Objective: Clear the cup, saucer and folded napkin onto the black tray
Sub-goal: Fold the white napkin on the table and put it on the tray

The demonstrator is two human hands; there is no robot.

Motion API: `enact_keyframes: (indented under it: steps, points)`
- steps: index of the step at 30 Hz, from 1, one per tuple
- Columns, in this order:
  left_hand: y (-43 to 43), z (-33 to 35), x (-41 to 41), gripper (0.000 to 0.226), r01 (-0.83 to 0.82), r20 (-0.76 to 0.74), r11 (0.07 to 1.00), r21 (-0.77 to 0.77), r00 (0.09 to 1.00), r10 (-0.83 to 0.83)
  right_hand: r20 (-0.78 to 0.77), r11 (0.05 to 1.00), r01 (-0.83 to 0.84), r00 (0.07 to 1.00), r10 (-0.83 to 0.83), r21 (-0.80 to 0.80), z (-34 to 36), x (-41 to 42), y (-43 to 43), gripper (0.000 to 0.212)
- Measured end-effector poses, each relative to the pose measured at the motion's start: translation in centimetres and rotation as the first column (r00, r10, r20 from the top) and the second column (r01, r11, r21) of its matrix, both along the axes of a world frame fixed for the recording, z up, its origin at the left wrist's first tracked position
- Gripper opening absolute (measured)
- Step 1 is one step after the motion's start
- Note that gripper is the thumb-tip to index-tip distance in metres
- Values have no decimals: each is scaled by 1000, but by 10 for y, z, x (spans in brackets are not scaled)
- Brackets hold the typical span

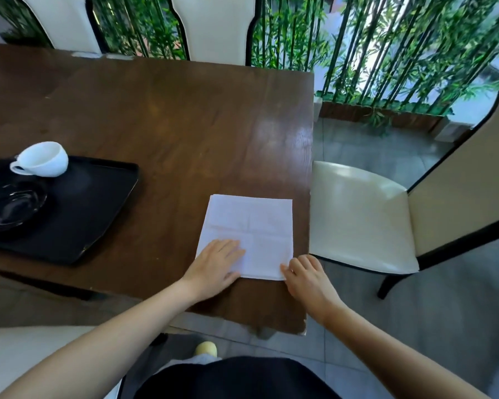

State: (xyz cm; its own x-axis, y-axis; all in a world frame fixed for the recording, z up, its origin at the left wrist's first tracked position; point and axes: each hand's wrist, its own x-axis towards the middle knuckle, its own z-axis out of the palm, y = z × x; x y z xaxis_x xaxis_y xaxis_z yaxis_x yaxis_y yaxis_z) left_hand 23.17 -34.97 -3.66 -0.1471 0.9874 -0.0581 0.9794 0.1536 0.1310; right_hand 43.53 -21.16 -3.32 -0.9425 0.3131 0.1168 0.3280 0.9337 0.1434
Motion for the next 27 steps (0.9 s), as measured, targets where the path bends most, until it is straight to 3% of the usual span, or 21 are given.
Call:
enact_keyframes:
  steps: [6, 16, 24, 27]
  points:
    - [-41, -5, -7, 30, 63, -88, 983, 173, 995, -48, 10, 998, 46, 999, -46, -42, 0, 3, -8, 20]
    - [-31, 6, -4, 25, 157, -263, 984, 85, 956, -130, 120, 996, 92, 988, -94, 19, 14, -14, -22, 29]
    - [-23, 12, -9, 27, 95, -233, 990, 101, 970, -69, 129, 929, 288, 956, -264, -234, 1, -23, -18, 17]
    - [-26, 6, -7, 22, 94, -222, 987, 127, 973, -64, 68, 895, 327, 944, -321, -303, -3, -19, -17, 11]
